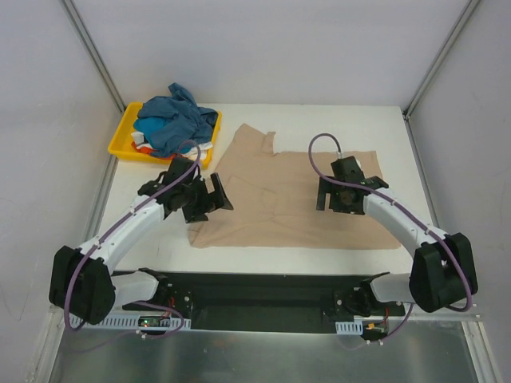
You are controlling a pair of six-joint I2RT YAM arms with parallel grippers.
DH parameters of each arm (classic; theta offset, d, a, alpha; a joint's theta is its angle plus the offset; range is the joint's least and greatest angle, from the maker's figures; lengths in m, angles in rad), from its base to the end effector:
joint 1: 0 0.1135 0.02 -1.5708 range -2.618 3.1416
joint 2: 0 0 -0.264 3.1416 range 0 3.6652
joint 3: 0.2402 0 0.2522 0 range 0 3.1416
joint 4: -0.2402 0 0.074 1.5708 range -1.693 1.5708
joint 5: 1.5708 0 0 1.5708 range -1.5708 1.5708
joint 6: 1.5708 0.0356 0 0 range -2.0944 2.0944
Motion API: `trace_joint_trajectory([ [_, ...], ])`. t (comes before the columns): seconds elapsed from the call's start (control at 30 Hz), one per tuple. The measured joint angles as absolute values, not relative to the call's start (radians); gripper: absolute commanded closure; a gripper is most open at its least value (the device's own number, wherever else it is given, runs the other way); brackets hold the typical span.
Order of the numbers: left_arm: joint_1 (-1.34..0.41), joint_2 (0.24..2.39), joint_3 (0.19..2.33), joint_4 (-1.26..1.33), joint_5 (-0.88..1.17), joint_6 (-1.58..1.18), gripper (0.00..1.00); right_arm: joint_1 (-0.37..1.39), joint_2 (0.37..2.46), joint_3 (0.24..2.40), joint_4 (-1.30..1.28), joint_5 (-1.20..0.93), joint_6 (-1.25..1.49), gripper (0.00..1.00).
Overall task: Fold and stack the t-shirts
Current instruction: Fold the flattened tshirt in 1/3 of the way
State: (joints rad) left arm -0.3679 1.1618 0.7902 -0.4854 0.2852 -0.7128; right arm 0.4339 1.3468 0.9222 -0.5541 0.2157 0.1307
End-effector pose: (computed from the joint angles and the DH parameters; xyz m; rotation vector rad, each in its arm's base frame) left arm 0.2165 -0.0942 0.2409 -0.3036 2.5399 -0.8044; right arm 0.2482 0.1066 0.2344 -0.2977 2.4989 -0.0478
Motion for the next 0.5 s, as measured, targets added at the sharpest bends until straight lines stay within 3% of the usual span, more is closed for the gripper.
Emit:
trace_joint_trajectory([
  [0.2,-0.458,1.375,0.972,-0.467,0.259,-0.685,0.01,0.288,1.315,0.861,-0.535,0.102,0.141,0.03],
  [0.5,-0.472,1.657,1.04,-0.446,0.233,-0.648,0.01,0.276,1.463,0.862,-0.469,0.009,0.138,0.03],
])
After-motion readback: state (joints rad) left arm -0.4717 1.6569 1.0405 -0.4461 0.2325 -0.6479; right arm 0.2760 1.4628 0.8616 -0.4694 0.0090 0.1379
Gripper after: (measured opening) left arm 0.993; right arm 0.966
